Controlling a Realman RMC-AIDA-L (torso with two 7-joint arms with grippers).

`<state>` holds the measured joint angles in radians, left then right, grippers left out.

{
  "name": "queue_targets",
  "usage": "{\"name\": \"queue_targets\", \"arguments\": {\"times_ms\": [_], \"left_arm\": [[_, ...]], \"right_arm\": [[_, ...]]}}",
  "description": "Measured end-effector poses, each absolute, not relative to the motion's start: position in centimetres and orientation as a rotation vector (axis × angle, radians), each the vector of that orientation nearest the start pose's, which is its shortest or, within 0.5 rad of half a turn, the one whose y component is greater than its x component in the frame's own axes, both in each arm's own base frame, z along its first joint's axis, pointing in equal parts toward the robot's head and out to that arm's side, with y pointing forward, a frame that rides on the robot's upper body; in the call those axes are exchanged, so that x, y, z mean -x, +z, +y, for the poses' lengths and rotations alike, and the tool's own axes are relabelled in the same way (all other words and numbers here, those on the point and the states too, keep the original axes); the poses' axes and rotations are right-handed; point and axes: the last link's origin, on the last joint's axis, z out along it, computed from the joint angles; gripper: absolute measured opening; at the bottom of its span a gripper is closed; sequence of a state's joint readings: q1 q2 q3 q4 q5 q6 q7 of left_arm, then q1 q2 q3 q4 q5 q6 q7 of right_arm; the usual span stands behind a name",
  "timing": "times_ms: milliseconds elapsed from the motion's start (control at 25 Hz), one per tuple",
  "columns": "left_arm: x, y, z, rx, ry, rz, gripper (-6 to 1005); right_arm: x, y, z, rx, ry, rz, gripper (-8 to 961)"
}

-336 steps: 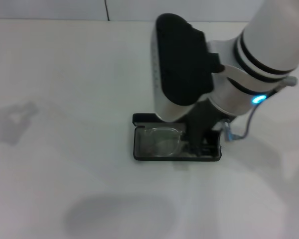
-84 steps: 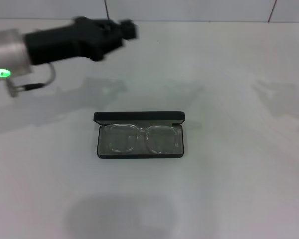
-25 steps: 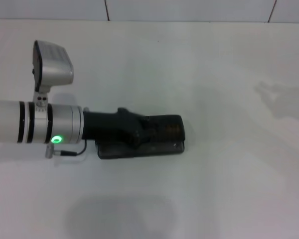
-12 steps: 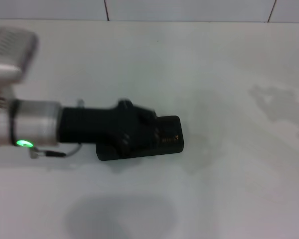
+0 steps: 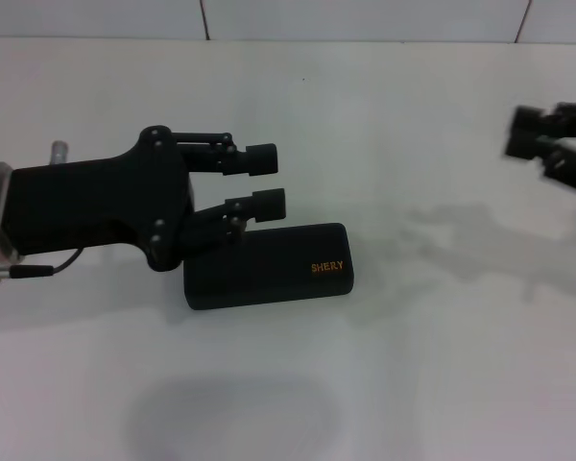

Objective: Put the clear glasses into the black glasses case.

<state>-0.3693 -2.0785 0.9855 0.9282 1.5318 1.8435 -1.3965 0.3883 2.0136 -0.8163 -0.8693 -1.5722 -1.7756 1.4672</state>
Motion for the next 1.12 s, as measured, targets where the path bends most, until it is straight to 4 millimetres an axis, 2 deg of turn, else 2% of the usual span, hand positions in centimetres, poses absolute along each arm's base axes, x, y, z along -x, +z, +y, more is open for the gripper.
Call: {"name": "queue_targets", "arguments": {"times_ms": [80,200,320,560,760,1120], "left_arm": [[20.2,3.8,28.5,2.813,-1.187,-0.187,335],[20.3,4.0,28.5,2.802,-1.205,-0.171,406],[20.4,4.4,28.7,2.780,-1.229,-0.165,466],[21.1,5.6,28.8,2.745,-1.262,-0.213,584],[21.7,5.5,28.7,2.736,-1.268,-0.255,667],[22.2,5.2,28.4,2.749,-1.241,-0.281,662]], "right_arm": [[-22.4,5.7,31.3,2.703,1.122,0.391,200],[-21.3,3.9,31.9,2.758,1.148,0.367,314],[-20.6,3.1,32.2,2.779,1.169,0.339,428],[-19.8,2.8,32.4,2.814,1.177,0.297,673],[-19.3,2.6,32.2,2.851,1.183,0.267,716],[-19.0,2.7,31.5,2.886,1.223,0.238,759]]}}
